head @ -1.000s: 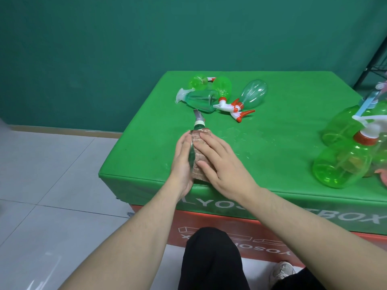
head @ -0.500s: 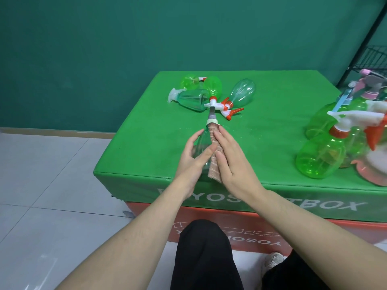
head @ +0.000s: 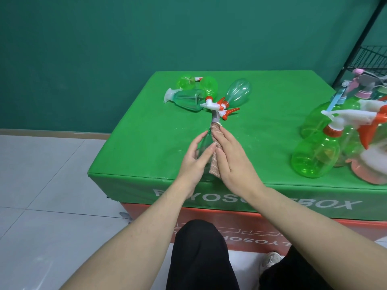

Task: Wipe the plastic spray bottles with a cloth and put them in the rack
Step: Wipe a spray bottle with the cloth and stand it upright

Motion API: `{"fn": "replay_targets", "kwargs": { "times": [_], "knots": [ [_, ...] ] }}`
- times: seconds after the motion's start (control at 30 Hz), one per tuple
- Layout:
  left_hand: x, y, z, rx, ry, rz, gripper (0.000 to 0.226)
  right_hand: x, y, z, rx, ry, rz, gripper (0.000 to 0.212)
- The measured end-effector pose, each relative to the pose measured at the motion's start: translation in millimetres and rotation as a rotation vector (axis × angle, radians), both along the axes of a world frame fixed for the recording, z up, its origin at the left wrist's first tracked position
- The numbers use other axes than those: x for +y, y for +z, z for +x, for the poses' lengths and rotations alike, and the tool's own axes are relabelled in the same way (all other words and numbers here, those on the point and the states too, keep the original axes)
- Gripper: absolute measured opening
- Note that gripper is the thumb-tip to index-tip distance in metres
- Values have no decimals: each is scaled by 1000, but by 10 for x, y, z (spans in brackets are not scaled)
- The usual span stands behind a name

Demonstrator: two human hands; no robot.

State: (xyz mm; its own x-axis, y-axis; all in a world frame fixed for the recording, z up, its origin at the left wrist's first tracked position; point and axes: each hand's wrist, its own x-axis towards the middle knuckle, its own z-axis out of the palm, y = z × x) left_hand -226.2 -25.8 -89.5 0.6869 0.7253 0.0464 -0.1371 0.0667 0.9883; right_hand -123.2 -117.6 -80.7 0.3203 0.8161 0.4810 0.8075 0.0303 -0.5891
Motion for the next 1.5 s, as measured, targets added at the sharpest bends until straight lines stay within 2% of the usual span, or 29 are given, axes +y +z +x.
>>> {"fn": "replay_targets", "kwargs": {
  "times": [0.13,0.3,0.53,0.73,0.83,0.97,1.03,1.1,1.17,1.37,1.5],
  "knots": [
    [0,0,-4,-16,1,-14,50,-53,-66,-21,-97,43,28,52],
    [1,-22,-23,-24,20,-74,62,-152,-178,-31,-21,58,63,50],
    [56,-3,-22,-124,16,-235,48,-281,-331,-35,-52,80,109,43],
    [64,-49,-27,-128,2,-252,55,-77,-59,-61,183,5,-9,56],
    [61,-72,-37,-144,3,-264,48,79,23,9,189,-8,-54,55],
    [56,-78,-41,-79,9,-190,39,240,148,79,372,-30,-117,48],
    [40,-66,-30,-34,3,-143,51,260,164,87,385,-38,-122,47],
    [26,-49,-22,-13,-10,-109,75,246,149,89,352,-31,-124,47],
    [33,-41,-15,-13,-7,-110,87,203,111,58,277,-5,-112,48],
    [71,-72,-50,-115,13,-262,77,-45,-105,-59,10,49,-37,53],
    [56,-59,-57,-138,29,-281,65,-136,-212,-61,-99,62,-63,54]
  ]
}}
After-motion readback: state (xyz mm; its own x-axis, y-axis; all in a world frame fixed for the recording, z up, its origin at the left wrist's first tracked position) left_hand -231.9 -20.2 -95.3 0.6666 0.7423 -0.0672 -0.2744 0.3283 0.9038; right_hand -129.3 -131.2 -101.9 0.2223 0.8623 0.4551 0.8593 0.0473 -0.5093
